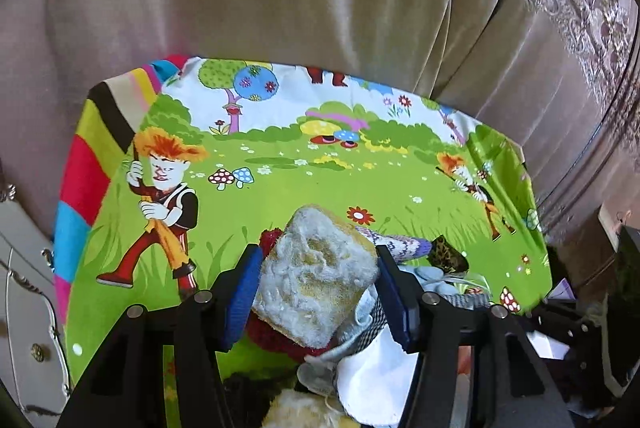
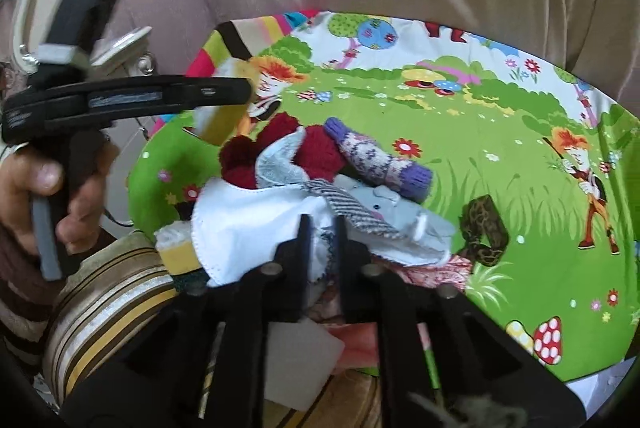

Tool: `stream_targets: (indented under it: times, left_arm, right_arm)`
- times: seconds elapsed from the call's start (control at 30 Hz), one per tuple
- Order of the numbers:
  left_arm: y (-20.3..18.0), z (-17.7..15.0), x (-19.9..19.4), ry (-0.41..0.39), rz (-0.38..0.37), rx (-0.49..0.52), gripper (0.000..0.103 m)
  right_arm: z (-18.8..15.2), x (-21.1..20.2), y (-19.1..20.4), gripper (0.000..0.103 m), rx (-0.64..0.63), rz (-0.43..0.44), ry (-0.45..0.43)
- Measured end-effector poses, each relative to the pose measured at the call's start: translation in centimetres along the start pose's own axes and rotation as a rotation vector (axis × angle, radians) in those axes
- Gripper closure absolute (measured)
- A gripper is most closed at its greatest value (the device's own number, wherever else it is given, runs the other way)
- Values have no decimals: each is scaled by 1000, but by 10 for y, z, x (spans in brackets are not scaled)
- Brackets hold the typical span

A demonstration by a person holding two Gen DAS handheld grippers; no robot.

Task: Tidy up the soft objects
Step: 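Lift and carry the cloth and sponge with both tools over the purple-rimmed box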

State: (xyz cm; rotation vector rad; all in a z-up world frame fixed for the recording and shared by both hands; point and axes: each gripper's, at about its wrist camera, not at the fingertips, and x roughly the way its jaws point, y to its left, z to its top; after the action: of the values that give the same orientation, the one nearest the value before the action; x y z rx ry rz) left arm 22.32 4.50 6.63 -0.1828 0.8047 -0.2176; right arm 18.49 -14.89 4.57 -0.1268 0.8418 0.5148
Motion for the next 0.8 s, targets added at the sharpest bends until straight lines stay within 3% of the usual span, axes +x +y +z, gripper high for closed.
stream_targets:
  times: [0.07,0.2,0.33,0.37,0.4,0.47,0.57,0.8]
  left_arm:
    - [-1,-5,-9,-15,1,-11,46]
    - [0,-19,-22,-33,8,-33,46]
    - [2,-34,-32,-45,13,-66,46]
    - [3,-38,-34,-49,18,-71,46]
    - [3,-40,-35,-50,21,-74,46]
    - [3,-45,-36,-49,24,-77,46]
    - [2,-50,-36,-48,19,-89,46]
    - [-9,-55,-53,-108,50,-86,46]
  right_arm:
    - [4,1,1,13,-20,0,2]
    - [12,11,10,11,-116,3,16]
    - [16,41,8,11,-136,7,94]
    - [15,48,7,18,-143,8,109]
    - [13,54,6,45,-142,8,125]
    - [9,63,3,74,-121,36,171]
    - [3,60,5,85,-139,34,155]
    - [12,9,-6,94,-73,31,-26]
